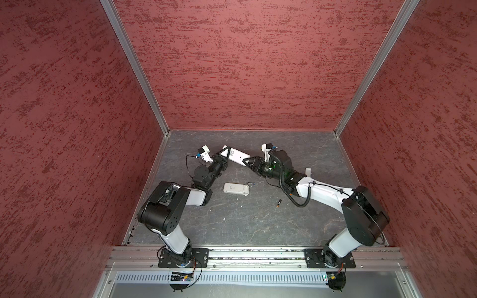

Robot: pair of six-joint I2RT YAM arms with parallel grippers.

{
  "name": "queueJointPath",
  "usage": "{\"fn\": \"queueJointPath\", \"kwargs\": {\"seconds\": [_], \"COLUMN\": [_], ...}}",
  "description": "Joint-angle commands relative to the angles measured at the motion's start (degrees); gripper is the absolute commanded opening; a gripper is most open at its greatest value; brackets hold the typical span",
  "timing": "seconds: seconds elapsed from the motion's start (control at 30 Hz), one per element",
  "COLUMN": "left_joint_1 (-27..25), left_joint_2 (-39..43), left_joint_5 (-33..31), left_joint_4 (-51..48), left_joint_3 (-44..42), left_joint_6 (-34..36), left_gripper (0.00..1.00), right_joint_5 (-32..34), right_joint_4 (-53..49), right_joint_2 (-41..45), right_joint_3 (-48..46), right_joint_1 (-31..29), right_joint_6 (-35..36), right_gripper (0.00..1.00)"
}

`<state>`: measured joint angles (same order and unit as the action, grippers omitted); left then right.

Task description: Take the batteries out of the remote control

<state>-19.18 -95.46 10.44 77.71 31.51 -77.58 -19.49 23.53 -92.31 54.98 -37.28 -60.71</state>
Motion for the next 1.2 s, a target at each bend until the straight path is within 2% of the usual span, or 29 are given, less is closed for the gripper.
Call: {"fn": "queueJointPath", "kwargs": {"seconds": [0.0, 0.5, 1.17], "left_joint_1": [0.29, 0.38, 0.83], "left_joint_2": [1.15, 0.1, -0.6], "left_joint_5": [0.27, 0.18, 0.02], "left_joint_4": [3.33, 3.32, 3.33], "left_joint_3": [0.37, 0.27, 0.11], "left_joint_6": [0.47, 0.85, 1.55], "left_gripper": [0.0, 0.0, 0.0], "right_joint_5": [-0.73, -0.81, -0.82], "right_joint_4": [4.44, 3.77, 3.25], "right_joint_2": [1.96, 3.3, 4.4], "right_joint_3": [-0.4, -0.41, -1.1], "right_joint_1": [0.28, 0.32, 0.29], "right_joint_6": [-2.15, -2.0, -2.12], "right_gripper": [0.45, 0.38, 0.38]}}
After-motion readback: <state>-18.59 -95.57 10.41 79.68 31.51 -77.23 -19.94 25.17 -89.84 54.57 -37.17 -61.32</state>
